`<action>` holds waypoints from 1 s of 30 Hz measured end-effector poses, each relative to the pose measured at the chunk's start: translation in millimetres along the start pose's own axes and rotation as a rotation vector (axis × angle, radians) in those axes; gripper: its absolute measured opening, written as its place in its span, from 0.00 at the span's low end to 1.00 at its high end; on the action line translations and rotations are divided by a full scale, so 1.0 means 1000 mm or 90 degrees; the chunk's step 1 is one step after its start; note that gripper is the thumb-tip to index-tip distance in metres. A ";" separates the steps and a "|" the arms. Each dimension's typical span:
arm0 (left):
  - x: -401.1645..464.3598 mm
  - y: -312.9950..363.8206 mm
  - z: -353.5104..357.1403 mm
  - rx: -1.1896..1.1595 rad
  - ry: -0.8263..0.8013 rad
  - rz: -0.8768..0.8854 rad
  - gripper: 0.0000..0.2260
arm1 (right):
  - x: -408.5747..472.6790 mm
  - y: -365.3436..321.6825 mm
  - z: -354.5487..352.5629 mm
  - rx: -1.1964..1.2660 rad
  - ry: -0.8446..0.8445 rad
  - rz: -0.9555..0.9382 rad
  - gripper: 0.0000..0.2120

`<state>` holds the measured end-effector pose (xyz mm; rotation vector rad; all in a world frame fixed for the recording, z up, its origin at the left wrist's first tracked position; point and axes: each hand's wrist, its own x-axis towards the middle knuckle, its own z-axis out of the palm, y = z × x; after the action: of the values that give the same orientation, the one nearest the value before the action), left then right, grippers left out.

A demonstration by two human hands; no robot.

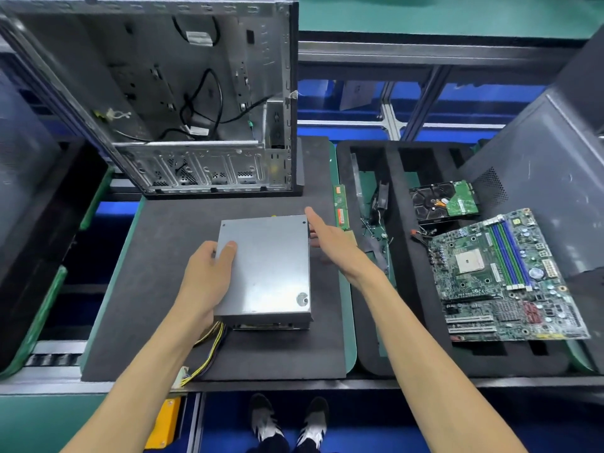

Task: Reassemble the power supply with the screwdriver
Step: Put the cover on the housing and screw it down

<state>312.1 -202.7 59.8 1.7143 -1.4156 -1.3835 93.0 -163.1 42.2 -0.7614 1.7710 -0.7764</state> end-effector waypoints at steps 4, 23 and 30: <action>0.004 0.006 -0.002 0.032 -0.014 0.005 0.12 | -0.005 -0.003 0.002 0.006 -0.060 -0.010 0.51; 0.006 0.005 -0.009 0.120 -0.049 0.011 0.13 | -0.005 -0.008 0.009 0.042 -0.115 -0.064 0.28; -0.023 -0.009 -0.024 0.008 -0.053 -0.041 0.11 | 0.000 -0.002 0.011 0.012 -0.077 -0.083 0.28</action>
<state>339.2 -183.9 69.0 1.7426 -1.4282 -1.4981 103.4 -165.8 41.1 -0.8995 1.6164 -0.8163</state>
